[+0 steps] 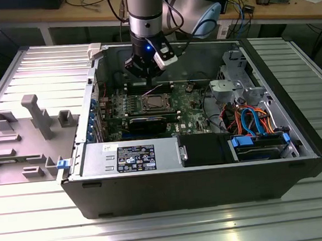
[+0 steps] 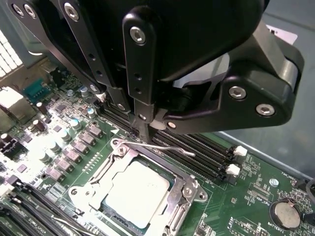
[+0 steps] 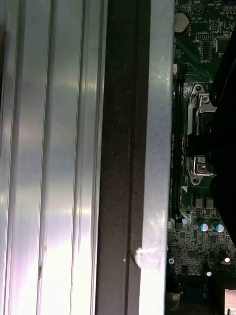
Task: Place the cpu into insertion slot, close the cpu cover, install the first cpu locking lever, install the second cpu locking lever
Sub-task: 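Install the first cpu locking lever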
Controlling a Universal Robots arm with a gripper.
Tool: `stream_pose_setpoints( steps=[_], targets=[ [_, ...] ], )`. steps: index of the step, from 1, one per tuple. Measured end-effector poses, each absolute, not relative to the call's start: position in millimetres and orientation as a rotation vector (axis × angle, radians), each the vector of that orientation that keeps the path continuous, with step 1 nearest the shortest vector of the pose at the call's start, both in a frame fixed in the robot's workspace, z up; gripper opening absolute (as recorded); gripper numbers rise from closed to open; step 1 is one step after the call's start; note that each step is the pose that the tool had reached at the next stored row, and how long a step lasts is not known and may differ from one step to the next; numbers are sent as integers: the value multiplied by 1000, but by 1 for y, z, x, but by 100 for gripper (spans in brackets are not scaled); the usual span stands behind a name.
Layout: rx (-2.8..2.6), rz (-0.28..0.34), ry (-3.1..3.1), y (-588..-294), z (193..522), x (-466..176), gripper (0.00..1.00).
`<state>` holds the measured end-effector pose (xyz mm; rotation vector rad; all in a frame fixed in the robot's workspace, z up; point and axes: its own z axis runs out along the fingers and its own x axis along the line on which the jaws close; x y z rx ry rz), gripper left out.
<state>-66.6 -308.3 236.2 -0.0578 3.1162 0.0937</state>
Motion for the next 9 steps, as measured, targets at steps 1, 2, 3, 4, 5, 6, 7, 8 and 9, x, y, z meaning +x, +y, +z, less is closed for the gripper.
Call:
stream_pose_setpoints(
  steps=[1, 2, 3, 4, 5, 6, 7, 8, 9],
  targets=[
    [-58, 94, 3116, -308, 236, -66, 11],
    [-58, 94, 3116, -308, 235, -65, 11],
    [-58, 94, 3116, -308, 234, -64, 11],
    [-58, 94, 3116, -308, 233, -64, 11],
    [-58, 94, 3116, -308, 233, -63, 11],
    [-58, 93, 3116, -308, 233, -63, 11],
    [-58, 94, 3116, -308, 233, -63, 11],
    [-58, 94, 3116, -308, 233, -63, 11],
    [-58, 94, 3116, -308, 232, -63, 11]
  ],
)
